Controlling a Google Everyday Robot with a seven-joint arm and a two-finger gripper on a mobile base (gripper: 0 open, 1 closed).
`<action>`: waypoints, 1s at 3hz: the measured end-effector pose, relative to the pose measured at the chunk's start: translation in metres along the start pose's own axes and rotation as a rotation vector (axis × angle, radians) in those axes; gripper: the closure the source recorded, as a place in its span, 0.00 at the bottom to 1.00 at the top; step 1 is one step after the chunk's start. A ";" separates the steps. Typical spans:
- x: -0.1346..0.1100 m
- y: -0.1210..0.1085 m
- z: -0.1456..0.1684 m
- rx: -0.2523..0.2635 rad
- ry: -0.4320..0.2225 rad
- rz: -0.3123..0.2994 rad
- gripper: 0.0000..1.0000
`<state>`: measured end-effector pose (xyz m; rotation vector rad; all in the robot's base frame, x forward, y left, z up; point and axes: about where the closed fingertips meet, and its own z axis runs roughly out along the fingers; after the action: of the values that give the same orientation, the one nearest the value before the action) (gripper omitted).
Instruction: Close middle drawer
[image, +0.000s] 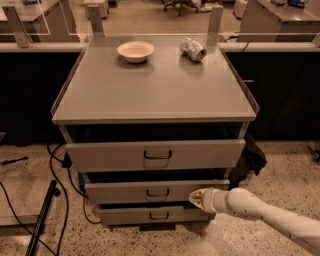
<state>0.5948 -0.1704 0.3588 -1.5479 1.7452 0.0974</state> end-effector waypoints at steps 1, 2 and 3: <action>0.000 -0.008 0.009 0.002 0.003 0.000 1.00; -0.005 -0.005 0.008 -0.033 0.005 -0.014 1.00; -0.012 0.012 -0.007 -0.112 0.002 -0.015 1.00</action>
Offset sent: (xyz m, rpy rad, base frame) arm 0.0052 0.0084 0.0046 -0.0290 0.0455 0.0591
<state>0.5805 -0.1616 0.3657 -1.6412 1.7550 0.1891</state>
